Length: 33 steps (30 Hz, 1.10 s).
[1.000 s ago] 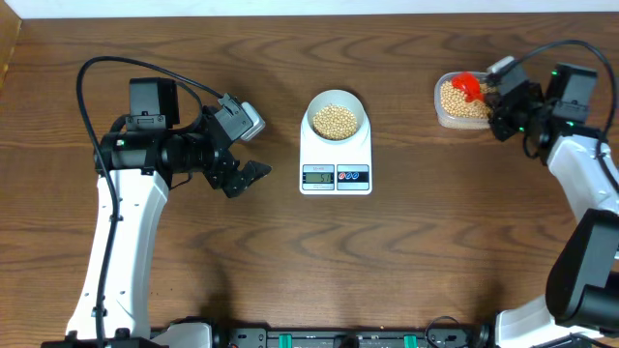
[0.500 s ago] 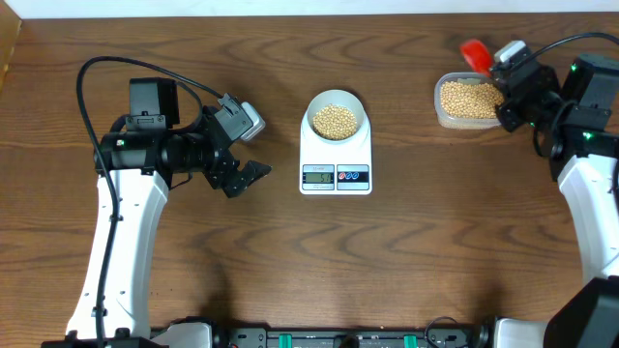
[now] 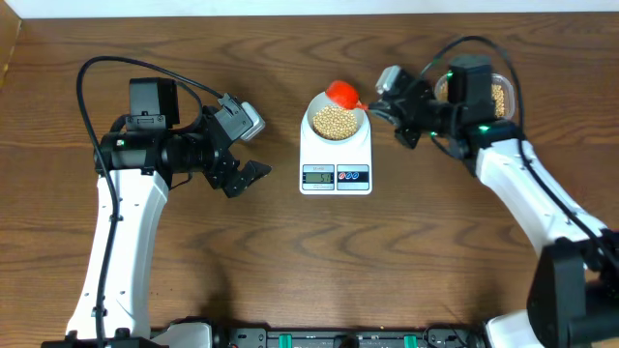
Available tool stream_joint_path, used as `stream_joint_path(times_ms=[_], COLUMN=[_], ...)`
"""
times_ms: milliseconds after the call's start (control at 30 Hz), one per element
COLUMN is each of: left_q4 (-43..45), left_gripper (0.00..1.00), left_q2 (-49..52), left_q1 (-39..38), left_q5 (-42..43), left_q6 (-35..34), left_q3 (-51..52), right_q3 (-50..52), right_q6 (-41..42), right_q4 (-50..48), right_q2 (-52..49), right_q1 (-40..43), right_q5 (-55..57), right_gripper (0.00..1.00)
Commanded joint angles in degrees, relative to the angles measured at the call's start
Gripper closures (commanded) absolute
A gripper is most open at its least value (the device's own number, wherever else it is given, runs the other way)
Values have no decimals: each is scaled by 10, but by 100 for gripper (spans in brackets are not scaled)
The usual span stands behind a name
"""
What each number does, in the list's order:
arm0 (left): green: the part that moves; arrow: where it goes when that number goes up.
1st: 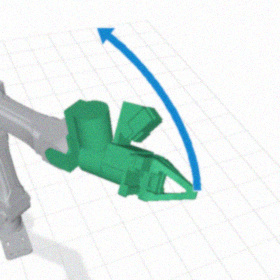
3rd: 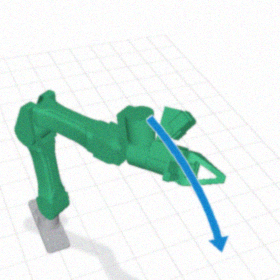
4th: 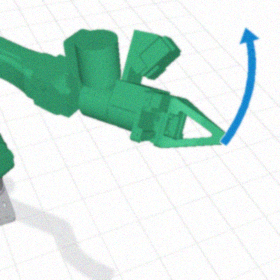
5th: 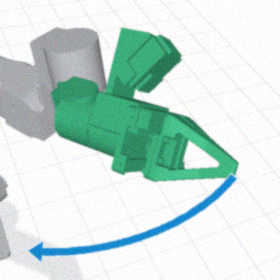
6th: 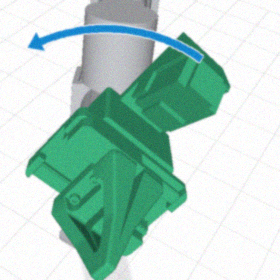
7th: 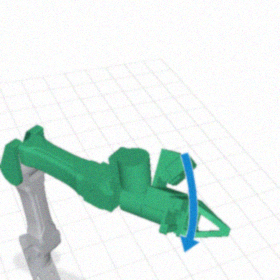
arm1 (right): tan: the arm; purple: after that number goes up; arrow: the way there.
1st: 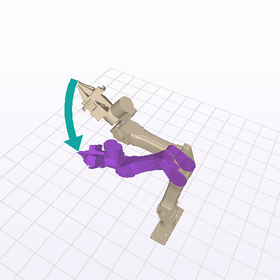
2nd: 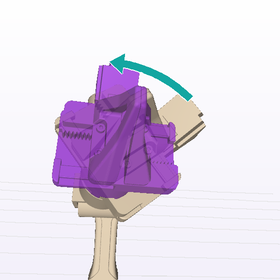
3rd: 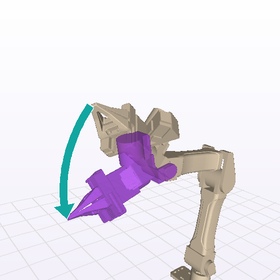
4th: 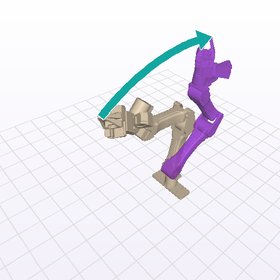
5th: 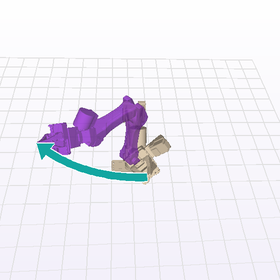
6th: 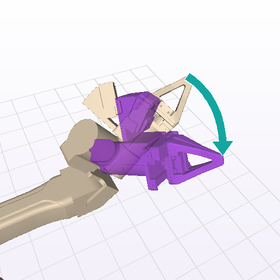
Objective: Scoop item into bowl and weigh 50g on scale
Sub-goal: 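Lift the scoop and carry it over the white bowl, then tilt the red scoop with the right gripper to pour soybeans into bowl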
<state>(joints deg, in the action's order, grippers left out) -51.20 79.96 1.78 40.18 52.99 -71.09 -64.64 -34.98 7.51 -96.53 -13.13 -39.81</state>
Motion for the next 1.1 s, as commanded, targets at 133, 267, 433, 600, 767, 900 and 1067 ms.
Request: stream_joint_path(times_ms=[133, 267, 433, 600, 767, 900, 1067], left_q4=[-2, -2, -2, -2, -2, -2, -2], left_gripper=[2, 2, 2, 2, 2, 2, 2], left_q2=[-6, -6, -6, -6, -6, -6, -6], left_q1=[0, 0, 0, 0, 0, 0, 0], left_q5=[5, 5, 5, 5, 5, 5, 5], left_q6=[10, 10, 10, 10, 10, 10, 10], left_q3=[-10, -10, -10, -10, -10, -10, -10], right_q3=[-2, -2, -2, -2, -2, -2, -2], right_q6=[-49, -59, -58, -58, -59, -59, -61], right_q4=[-19, -19, -16, -6, 0, 5, 4], right_q2=[-38, -38, -38, -38, -38, -39, -39], right_q1=[-43, -45, -46, -46, -46, -46, -46], right_q5=[87, 97, 97, 97, 97, 97, 97], right_gripper=[99, 99, 99, 99, 99, 99, 99])
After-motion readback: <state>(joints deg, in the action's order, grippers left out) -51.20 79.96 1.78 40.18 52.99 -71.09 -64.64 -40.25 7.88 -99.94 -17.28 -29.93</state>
